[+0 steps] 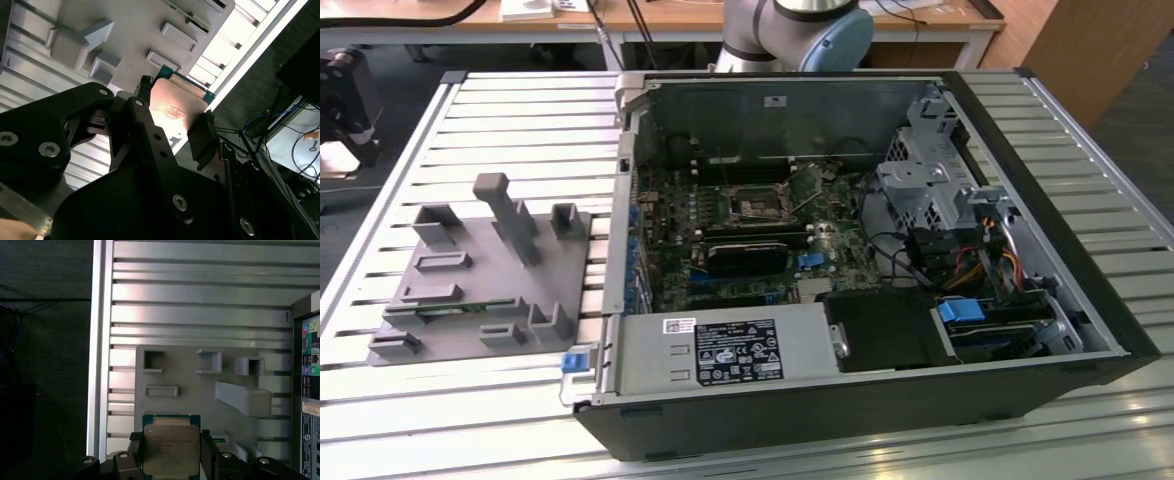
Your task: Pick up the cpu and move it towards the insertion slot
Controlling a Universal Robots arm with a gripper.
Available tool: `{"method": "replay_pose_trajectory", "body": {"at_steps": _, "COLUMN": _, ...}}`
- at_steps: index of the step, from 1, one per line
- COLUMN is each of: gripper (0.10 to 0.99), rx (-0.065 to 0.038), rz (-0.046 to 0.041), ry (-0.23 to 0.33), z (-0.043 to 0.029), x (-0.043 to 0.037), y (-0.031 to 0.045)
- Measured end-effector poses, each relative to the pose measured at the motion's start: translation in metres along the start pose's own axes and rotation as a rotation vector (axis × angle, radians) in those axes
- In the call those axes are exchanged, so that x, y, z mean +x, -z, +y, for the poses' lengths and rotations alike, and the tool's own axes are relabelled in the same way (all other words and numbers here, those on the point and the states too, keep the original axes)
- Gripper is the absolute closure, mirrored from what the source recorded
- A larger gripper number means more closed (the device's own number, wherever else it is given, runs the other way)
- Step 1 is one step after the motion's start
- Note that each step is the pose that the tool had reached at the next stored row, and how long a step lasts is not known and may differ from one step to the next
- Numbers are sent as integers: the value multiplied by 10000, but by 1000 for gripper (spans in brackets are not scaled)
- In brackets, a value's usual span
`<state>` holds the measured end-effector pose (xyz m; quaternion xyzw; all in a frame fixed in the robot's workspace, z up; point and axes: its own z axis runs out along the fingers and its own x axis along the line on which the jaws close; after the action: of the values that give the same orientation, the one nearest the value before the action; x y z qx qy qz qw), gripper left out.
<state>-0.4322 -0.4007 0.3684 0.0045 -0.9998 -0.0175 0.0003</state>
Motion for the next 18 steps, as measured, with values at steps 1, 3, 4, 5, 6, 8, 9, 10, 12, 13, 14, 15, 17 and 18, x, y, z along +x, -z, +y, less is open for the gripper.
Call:
{"method": "replay_pose_trajectory", "body": {"at_steps": 1, "gripper": 545, "rx": 0, "rz": 0, "ry": 0, "z": 2, "x": 0, "y": 19}}
{"method": "replay_pose_trajectory", "body": {"at_steps": 3, "gripper": 545, "rx": 0, "rz": 0, "ry": 0, "z": 4, "x": 0, "y": 53}}
{"method": "replay_pose_trajectory", "body": {"at_steps": 4, "gripper": 545, "rx": 0, "rz": 0, "ry": 0, "z": 5, "x": 0, "y": 68}}
{"method": "replay_pose_trajectory", "body": {"at_steps": 5, "gripper": 545, "rx": 0, "rz": 0, "ry": -1, "z": 6, "x": 0, "y": 81}}
{"method": "replay_pose_trajectory", "body": {"at_steps": 6, "gripper": 545, "rx": 0, "rz": 0, "ry": -1, "z": 7, "x": -2, "y": 91}}
{"method": "replay_pose_trajectory", "body": {"at_steps": 8, "gripper": 545, "rx": -1, "rz": -2, "ry": -2, "z": 8, "x": -9, "y": 102}}
{"method": "replay_pose_trajectory", "body": {"at_steps": 9, "gripper": 545, "rx": -1, "rz": -2, "ry": -1, "z": 8, "x": -15, "y": 107}}
{"method": "replay_pose_trajectory", "body": {"at_steps": 10, "gripper": 545, "rx": -1, "rz": 0, "ry": -1, "z": 8, "x": -21, "y": 112}}
{"method": "replay_pose_trajectory", "body": {"at_steps": 12, "gripper": 545, "rx": 0, "rz": 0, "ry": 0, "z": 8, "x": -36, "y": 122}}
{"method": "replay_pose_trajectory", "body": {"at_steps": 13, "gripper": 545, "rx": 0, "rz": 1, "ry": -1, "z": 8, "x": -43, "y": 126}}
{"method": "replay_pose_trajectory", "body": {"at_steps": 14, "gripper": 545, "rx": 0, "rz": 0, "ry": -1, "z": 8, "x": -50, "y": 132}}
{"method": "replay_pose_trajectory", "body": {"at_steps": 15, "gripper": 545, "rx": 0, "rz": 1, "ry": -1, "z": 8, "x": -56, "y": 137}}
{"method": "replay_pose_trajectory", "body": {"at_steps": 17, "gripper": 545, "rx": 1, "rz": 2, "ry": -1, "z": 9, "x": -68, "y": 148}}
{"method": "replay_pose_trajectory", "body": {"at_steps": 18, "gripper": 545, "rx": 0, "rz": 1, "ry": -1, "z": 9, "x": -73, "y": 154}}
